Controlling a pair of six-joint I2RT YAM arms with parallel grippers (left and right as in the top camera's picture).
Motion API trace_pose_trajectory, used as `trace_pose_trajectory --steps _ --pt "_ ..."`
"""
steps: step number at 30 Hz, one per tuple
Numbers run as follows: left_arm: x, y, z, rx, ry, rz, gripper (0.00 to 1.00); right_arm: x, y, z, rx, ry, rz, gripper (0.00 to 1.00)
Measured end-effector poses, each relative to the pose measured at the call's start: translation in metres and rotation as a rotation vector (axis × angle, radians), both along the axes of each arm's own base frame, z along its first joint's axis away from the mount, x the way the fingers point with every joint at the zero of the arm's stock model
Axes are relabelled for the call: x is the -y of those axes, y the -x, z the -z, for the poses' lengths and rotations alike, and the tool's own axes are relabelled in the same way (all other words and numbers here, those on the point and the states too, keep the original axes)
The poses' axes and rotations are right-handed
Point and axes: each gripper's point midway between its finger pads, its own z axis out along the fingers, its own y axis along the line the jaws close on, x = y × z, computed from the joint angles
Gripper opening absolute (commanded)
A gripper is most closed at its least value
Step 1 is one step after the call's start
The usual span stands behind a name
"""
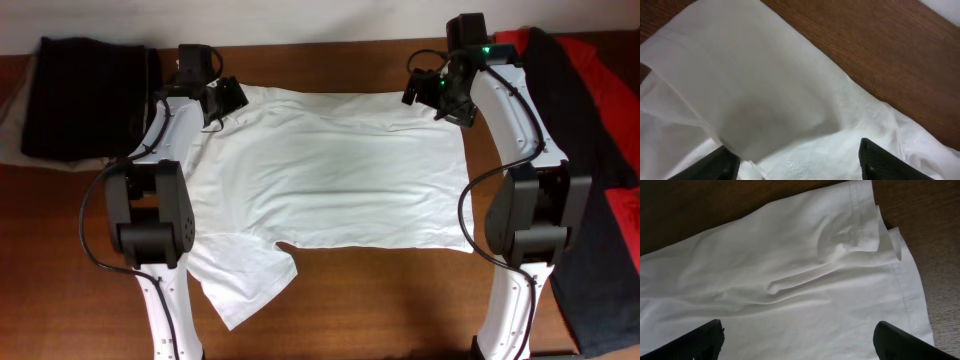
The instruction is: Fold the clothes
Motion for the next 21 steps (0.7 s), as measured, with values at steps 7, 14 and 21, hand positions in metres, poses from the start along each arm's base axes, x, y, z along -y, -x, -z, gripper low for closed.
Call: trace_pose_trajectory --steps 7,14,21 --pt "0.004 0.000 0.000 0.001 -0.005 0.012 0.69 0.001 -0.002 -0.001 0.008 0.003 0.001 0.99" --pt "0.006 -0.002 -0.001 0.012 -0.007 0.020 0.33 0.006 -0.002 0.000 0.008 0.031 0.021 0.99" --pt "0.005 -0.002 -0.002 0.013 -0.015 0.019 0.22 0.021 -0.018 0.055 -0.028 0.096 0.075 0.99"
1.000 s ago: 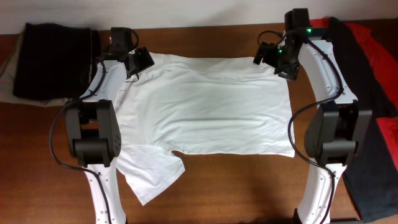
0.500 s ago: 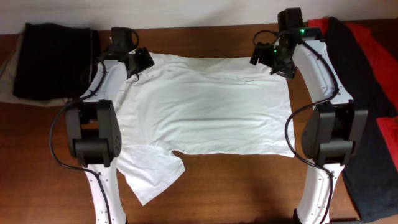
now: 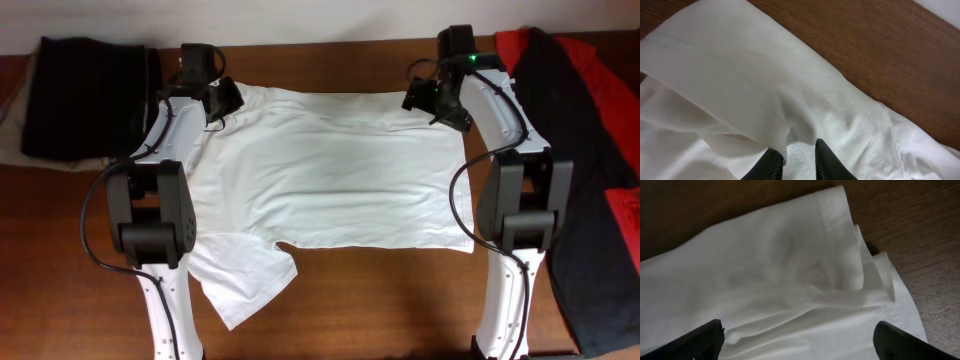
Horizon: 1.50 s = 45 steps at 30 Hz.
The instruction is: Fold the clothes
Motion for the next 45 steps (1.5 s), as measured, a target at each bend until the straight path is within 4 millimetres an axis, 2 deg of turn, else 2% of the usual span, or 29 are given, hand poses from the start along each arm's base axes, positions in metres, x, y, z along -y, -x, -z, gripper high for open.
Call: trace_pose_trajectory --steps 2,3,10,17,19,21,23,24,27,29,30,33,37,42,45 --pt "0.000 0.000 0.000 0.000 0.000 0.000 0.22 0.003 -0.001 0.002 -0.001 -0.001 0.009 0.90" --pt "0.000 0.000 0.000 0.000 0.000 0.000 0.22 0.006 -0.001 0.003 -0.001 -0.006 0.030 0.89" --pt "0.000 0.002 0.002 -0.012 -0.001 -0.001 0.22 0.009 -0.024 0.006 0.084 -0.002 0.018 0.87" --pt "0.000 0.003 0.002 -0.016 -0.001 0.000 0.22 0.009 -0.028 0.006 0.100 0.002 0.008 0.85" --pt "0.000 0.003 0.002 -0.017 -0.001 0.000 0.22 0.009 -0.027 0.016 0.083 0.003 0.003 0.75" --pt "0.000 0.003 0.002 -0.017 -0.001 -0.001 0.22 0.009 -0.025 0.025 0.065 0.004 0.002 0.71" --pt "0.000 0.004 0.003 -0.019 -0.001 -0.001 0.22 0.009 -0.025 0.026 0.062 0.006 -0.003 0.68" --pt "0.000 0.004 0.003 -0.019 -0.001 -0.001 0.22 0.010 -0.025 0.027 0.062 0.006 -0.004 0.62" --pt "0.000 0.004 0.003 -0.020 -0.001 0.000 0.22 0.009 -0.025 0.026 0.063 0.007 -0.004 0.55" --pt "0.000 0.004 0.003 -0.020 -0.001 0.000 0.22 0.010 -0.025 0.027 0.062 0.006 -0.002 0.37" --pt "0.000 0.004 0.003 -0.020 -0.001 0.000 0.22 0.010 -0.025 0.027 0.062 0.007 -0.001 0.33" --pt "0.000 0.003 0.002 -0.014 -0.001 0.000 0.21 0.010 -0.025 0.027 0.062 0.005 0.000 0.04" --pt "0.000 0.004 0.000 -0.020 -0.011 0.014 0.12 0.016 -0.018 0.029 0.029 0.000 0.030 0.04" --pt "0.000 0.001 -0.027 -0.002 -0.028 0.039 0.08 0.028 -0.012 0.027 0.011 -0.002 0.057 0.04" --pt "0.000 0.004 -0.050 0.018 -0.030 0.043 0.43 0.028 -0.012 0.018 0.022 -0.002 0.058 0.04"
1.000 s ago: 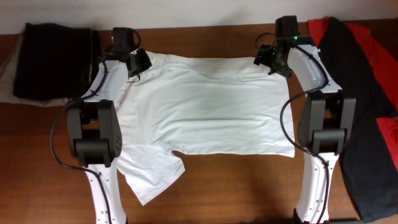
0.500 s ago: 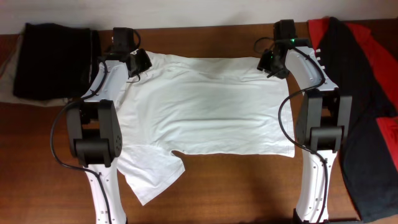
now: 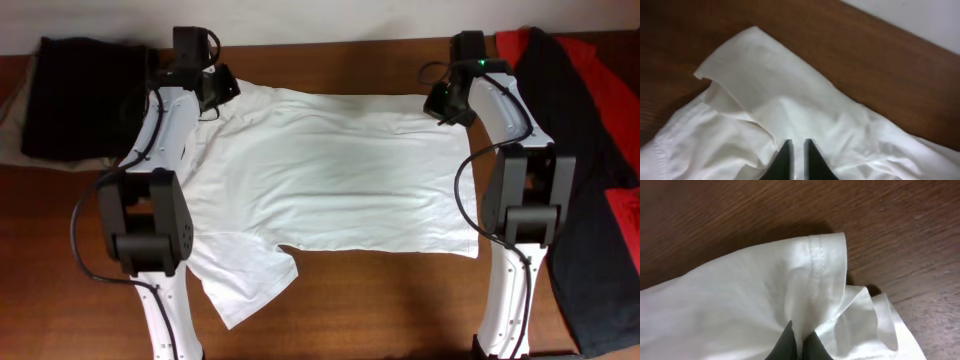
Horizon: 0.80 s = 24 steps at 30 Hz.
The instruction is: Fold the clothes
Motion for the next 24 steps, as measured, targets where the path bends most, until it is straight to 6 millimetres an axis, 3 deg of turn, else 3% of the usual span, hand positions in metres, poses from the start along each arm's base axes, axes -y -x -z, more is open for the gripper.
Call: trace_pose_trajectory --steps 2,4,8,11,13,16,19,20,24 --pt "0.000 0.007 0.003 -0.033 -0.004 0.004 0.58 0.000 0.000 -0.004 0.007 0.000 0.000 0.04" --pt "0.000 0.007 0.004 -0.037 0.000 -0.003 0.59 0.000 0.000 -0.004 0.006 0.000 0.000 0.04" --pt "0.000 0.001 0.041 -0.064 0.002 -0.008 0.59 0.000 0.001 -0.004 0.003 0.000 0.000 0.04" --pt "0.000 -0.006 0.038 -0.034 0.011 -0.018 0.57 0.000 0.001 -0.004 0.002 0.000 -0.001 0.04" --pt "0.001 -0.010 0.041 -0.022 0.017 -0.023 0.51 0.000 0.001 -0.004 0.000 0.000 -0.001 0.04" --pt "0.002 -0.014 0.062 -0.032 0.024 -0.029 0.32 0.000 0.001 -0.004 -0.001 0.000 0.000 0.04" --pt "0.002 -0.017 0.061 -0.020 0.029 -0.032 0.17 0.000 0.001 -0.004 0.000 0.000 0.000 0.04" --pt "0.002 -0.017 0.061 -0.018 0.029 -0.033 0.07 0.000 0.001 -0.004 0.000 0.000 0.000 0.04" --pt "0.002 -0.013 0.063 -0.040 0.030 -0.031 0.00 0.000 0.001 -0.004 0.000 0.000 0.000 0.04"
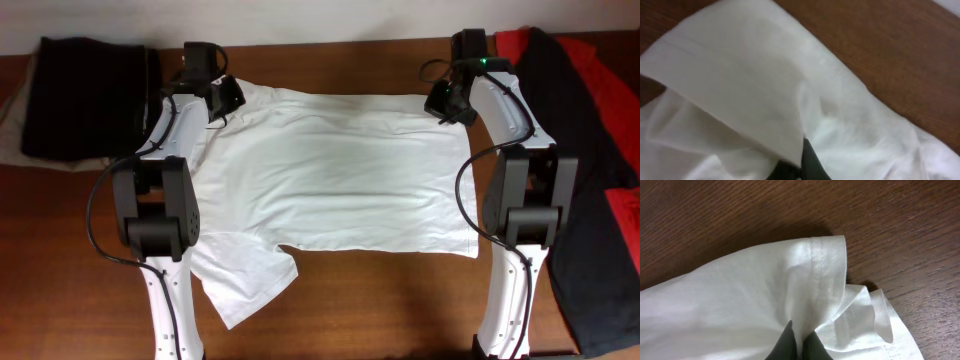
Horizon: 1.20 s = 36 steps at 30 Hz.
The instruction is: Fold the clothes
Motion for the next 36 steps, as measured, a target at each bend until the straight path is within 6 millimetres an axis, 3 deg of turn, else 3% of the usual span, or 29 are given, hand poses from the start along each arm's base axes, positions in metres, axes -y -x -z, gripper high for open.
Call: trace_pose_trajectory --steps 3,5,9,11,15,20,23,27,29,30,31,32,34,36 --pt "-0.001 0.006 -0.001 -0.035 -0.007 0.005 0.00 0.000 0.002 -0.002 -0.005 0.000 0.001 0.04" --pt "-0.001 0.011 -0.005 -0.048 -0.010 0.006 0.00 0.000 0.001 -0.015 0.017 0.000 0.000 0.04" --pt "-0.012 0.027 -0.058 -0.039 -0.071 -0.003 0.00 0.002 0.005 -0.029 0.024 0.001 0.004 0.04" --pt "-0.018 0.037 -0.070 -0.059 -0.106 -0.018 0.00 0.011 0.009 -0.032 0.015 -0.001 0.020 0.04" --pt "-0.021 0.081 -0.061 -0.235 -0.145 0.019 0.00 0.021 0.018 -0.047 0.005 -0.014 0.042 0.04" --pt "-0.039 0.137 -0.093 -0.381 -0.241 0.008 0.00 0.017 0.031 -0.073 0.007 -0.030 0.034 0.04" --pt "-0.043 0.154 -0.093 -0.445 -0.256 0.011 0.01 0.014 0.052 -0.067 -0.080 -0.041 0.026 0.04" --pt "-0.042 0.155 -0.090 -0.450 -0.250 0.013 0.09 0.016 0.068 -0.056 -0.150 -0.031 0.023 0.04" --pt "-0.046 0.162 -0.071 -0.486 -0.246 0.008 0.09 0.019 0.082 -0.040 -0.203 -0.020 0.028 0.04" --pt "-0.048 0.168 -0.060 -0.509 -0.244 0.008 0.09 0.019 0.086 -0.034 -0.218 -0.019 0.028 0.08" --pt "-0.048 0.176 -0.047 -0.553 -0.247 0.012 0.08 0.019 0.092 -0.028 -0.240 -0.018 0.027 0.74" --pt "-0.049 0.187 -0.029 -0.611 -0.249 0.019 0.02 0.019 0.096 -0.025 -0.254 -0.018 0.024 0.99" --pt "-0.051 0.194 -0.016 -0.650 -0.262 0.024 0.00 0.020 0.099 -0.025 -0.268 -0.012 0.025 0.99" --pt "-0.053 0.183 -0.024 -0.614 -0.273 0.016 0.00 0.021 0.099 -0.025 -0.268 -0.008 0.023 0.99"
